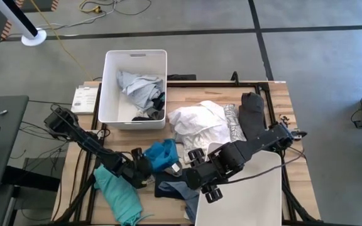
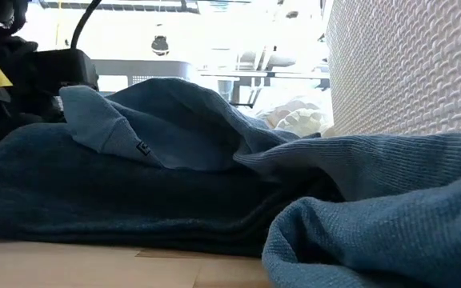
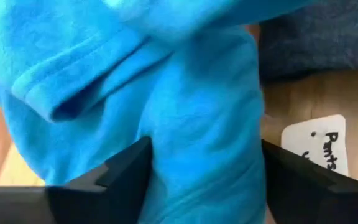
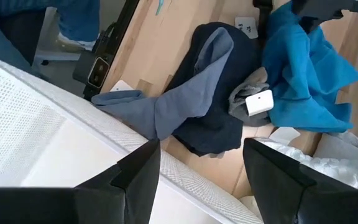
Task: Sort clothes
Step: Put the blue shorts into the top white laundry bin
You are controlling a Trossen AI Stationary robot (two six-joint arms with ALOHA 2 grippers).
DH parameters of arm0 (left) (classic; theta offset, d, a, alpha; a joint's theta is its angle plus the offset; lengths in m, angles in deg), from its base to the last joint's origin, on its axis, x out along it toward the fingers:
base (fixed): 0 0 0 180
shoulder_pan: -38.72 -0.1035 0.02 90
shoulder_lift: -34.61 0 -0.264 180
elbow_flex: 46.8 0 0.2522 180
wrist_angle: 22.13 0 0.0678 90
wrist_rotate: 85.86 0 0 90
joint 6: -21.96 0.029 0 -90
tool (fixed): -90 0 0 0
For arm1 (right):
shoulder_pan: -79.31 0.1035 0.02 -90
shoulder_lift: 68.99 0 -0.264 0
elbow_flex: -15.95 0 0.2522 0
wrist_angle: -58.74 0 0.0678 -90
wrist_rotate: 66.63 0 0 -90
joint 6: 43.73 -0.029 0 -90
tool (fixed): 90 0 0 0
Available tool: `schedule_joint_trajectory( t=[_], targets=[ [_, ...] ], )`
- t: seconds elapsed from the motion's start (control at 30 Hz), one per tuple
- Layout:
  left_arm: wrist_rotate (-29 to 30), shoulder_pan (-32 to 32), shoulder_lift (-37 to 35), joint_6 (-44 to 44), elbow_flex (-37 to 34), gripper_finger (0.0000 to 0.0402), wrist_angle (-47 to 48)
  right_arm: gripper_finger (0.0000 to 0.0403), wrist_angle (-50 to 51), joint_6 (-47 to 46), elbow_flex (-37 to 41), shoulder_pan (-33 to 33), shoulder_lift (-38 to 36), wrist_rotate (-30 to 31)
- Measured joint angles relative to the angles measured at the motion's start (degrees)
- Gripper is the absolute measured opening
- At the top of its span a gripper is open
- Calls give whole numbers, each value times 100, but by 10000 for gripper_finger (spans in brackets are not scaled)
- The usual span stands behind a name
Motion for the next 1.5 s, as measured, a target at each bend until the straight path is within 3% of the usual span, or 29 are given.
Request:
schedule_joint_trajectory(
  t=[0.33,0.6,0.87,1.17,1.5],
  targets=[
    [102,63,26,189,-129,27,-235,243,-167,0,0,0,0,0],
    [36,169,-40,237,-132,26,-333,243,-236,-2,0,10,0,0],
    [52,239,-733,458,-154,26,-240,243,-234,-5,0,11,-2,0],
    [919,586,-1791,1034,190,26,96,243,-219,-7,0,33,-2,2],
    [2245,981,-2282,2003,1514,26,1564,243,-275,-69,0,179,-4,287]
  ],
)
